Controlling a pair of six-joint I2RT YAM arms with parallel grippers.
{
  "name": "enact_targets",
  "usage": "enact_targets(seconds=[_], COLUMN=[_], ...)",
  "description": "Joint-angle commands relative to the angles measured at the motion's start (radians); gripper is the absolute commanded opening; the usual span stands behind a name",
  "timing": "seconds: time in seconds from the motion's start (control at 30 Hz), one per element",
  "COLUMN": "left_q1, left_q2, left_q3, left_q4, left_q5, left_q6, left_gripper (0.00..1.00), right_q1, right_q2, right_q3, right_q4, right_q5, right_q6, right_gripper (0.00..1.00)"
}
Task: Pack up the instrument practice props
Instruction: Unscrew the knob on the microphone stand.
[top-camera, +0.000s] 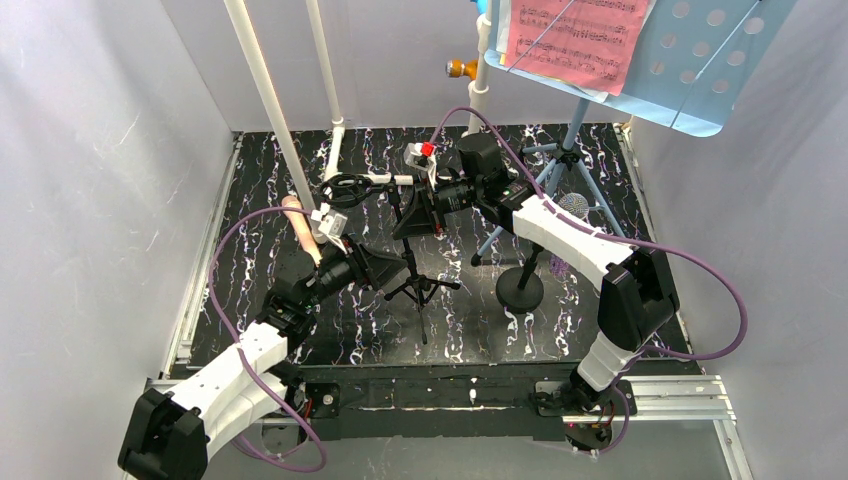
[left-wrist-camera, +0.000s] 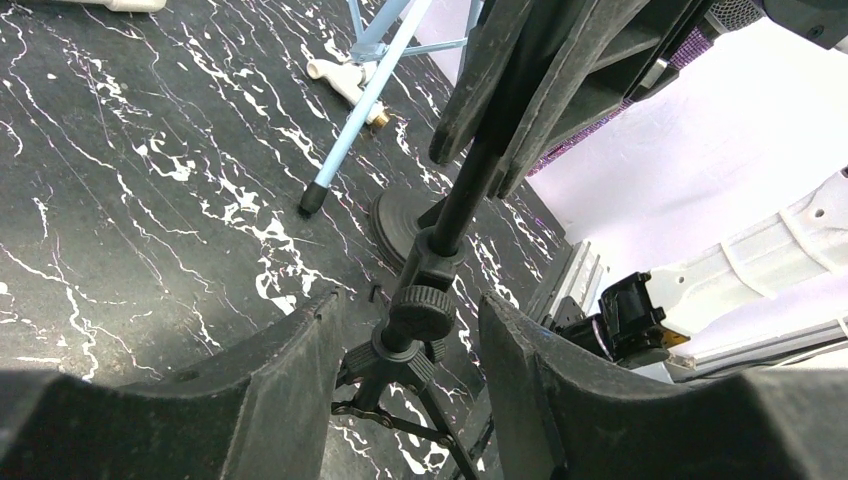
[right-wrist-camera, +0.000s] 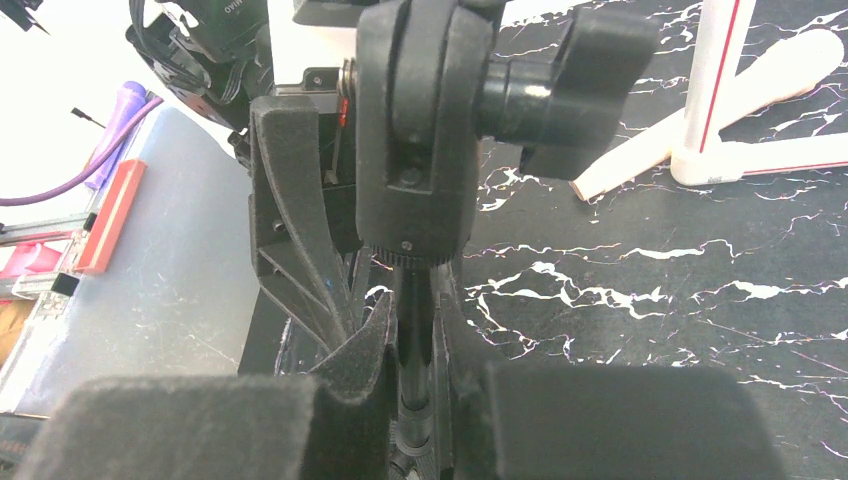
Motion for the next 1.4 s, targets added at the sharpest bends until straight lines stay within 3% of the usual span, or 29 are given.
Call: enact_targets(seconds=[0.0, 0.73, 0.93, 1.13, 1.37], left_q1=[0.007, 0.007, 0.006, 0.008, 0.01], left_q2=[0.0, 0.0, 0.0, -0.006, -0.008], left_q3=[-0.01, -0.013, -0.015, -0.025, -0.029], left_q4=[0.027, 0.03, 0.032, 0.031, 0.032], left_q5=[0.018, 0.015, 0.014, -0.013, -0.022], left_q6=[-0.002, -0.021, -0.025, -0.042, -0.094], left_gripper=[0.49, 0.41, 0.29, 0.0, 0.0], right_q1=[-0.003, -0.003, -0.003, -0.003, -0.003], right_q2=[-0.058, -0.059, -0.059, -0.059, -0.059], right_q3=[0.01, 0.009, 0.007, 0.008, 0.007], right_q4=[0.051, 0.052, 0.053, 0.054, 0.053], right_q5=[-0.042, -0.043, -0.043, -0.043, -0.043], right_q6=[0.007, 0.007, 0.007, 0.007, 0.006], right_gripper=[0.01, 0.01, 0.01, 0.01, 0.01])
